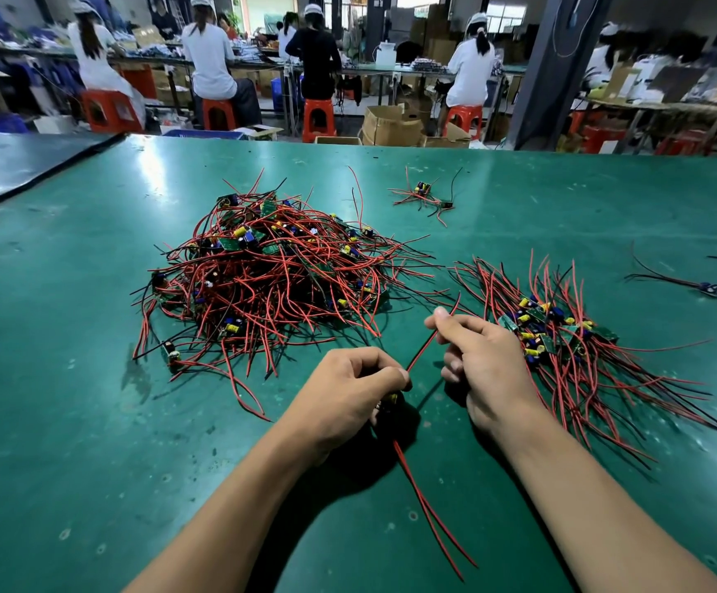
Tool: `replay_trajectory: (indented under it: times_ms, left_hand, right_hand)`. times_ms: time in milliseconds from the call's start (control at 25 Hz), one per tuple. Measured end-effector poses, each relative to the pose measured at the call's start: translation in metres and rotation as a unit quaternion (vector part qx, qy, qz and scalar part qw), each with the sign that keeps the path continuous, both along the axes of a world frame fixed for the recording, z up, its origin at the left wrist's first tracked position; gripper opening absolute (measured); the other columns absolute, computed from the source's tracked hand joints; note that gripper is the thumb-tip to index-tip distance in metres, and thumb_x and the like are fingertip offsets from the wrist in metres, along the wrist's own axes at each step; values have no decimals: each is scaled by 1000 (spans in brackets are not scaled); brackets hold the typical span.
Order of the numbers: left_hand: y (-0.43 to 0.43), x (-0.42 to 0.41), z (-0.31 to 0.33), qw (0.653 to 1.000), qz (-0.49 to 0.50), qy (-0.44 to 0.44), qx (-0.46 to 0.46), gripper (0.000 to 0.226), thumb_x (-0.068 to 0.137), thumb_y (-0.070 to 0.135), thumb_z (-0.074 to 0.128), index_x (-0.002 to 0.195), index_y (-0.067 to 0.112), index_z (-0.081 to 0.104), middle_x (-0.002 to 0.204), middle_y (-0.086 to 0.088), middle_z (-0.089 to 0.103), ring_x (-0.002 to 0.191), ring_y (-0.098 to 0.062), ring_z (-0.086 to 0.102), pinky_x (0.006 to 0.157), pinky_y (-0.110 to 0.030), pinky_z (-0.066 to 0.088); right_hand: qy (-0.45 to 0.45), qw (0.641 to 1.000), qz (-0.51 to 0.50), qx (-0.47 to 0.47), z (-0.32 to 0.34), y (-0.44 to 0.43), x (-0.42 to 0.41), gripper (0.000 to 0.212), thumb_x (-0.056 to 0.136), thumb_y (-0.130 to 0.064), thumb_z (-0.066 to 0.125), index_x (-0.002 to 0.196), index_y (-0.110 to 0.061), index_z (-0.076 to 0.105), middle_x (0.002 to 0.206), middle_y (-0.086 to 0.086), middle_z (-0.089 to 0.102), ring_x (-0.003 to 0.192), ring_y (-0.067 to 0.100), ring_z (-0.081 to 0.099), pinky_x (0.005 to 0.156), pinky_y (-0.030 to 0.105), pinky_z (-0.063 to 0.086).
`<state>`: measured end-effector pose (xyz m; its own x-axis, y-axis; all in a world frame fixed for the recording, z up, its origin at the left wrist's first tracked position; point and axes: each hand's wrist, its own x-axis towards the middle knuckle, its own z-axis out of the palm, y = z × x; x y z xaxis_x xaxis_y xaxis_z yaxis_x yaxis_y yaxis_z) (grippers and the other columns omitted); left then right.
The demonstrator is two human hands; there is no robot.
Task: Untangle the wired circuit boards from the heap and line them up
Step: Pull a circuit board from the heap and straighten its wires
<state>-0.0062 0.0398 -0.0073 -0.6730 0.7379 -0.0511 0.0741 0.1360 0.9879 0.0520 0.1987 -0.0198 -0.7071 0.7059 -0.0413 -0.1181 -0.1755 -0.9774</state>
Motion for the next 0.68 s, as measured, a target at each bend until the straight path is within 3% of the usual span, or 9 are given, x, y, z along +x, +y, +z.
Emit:
replay_trajectory:
  times_ms: [200, 400, 680]
  left_hand:
    - [-2, -2, 2, 1000, -27, -4, -4, 19, 89, 5, 63, 72, 11, 69, 55, 5, 56, 44, -5, 43, 45, -16, 36]
    - [-4, -2, 3, 999, -43, 18, -15, 12, 88, 7, 65, 79, 2, 71, 70, -12, 61, 62, -17, 52, 57, -22, 42]
    - [-3, -1, 1, 999, -45, 3, -17, 12, 87, 6, 65, 78, 0, 71, 65, -10, 61, 62, -18, 53, 63, -30, 42]
  right_hand:
    - [46, 992, -2, -121, 5, 0, -1, 25, 97, -20, 62, 78, -4, 67, 56, -5, 50, 35, 4, 27, 34, 16, 22]
    - [63, 976, 1, -206, 11, 6, 2, 28, 98, -22, 59, 75, -5, 62, 54, -6, 42, 32, 4, 26, 32, 15, 21]
    - [72, 954, 18, -291, 14, 8, 3, 35, 97, -23, 59, 65, -9, 54, 58, -1, 40, 28, 3, 23, 29, 16, 20]
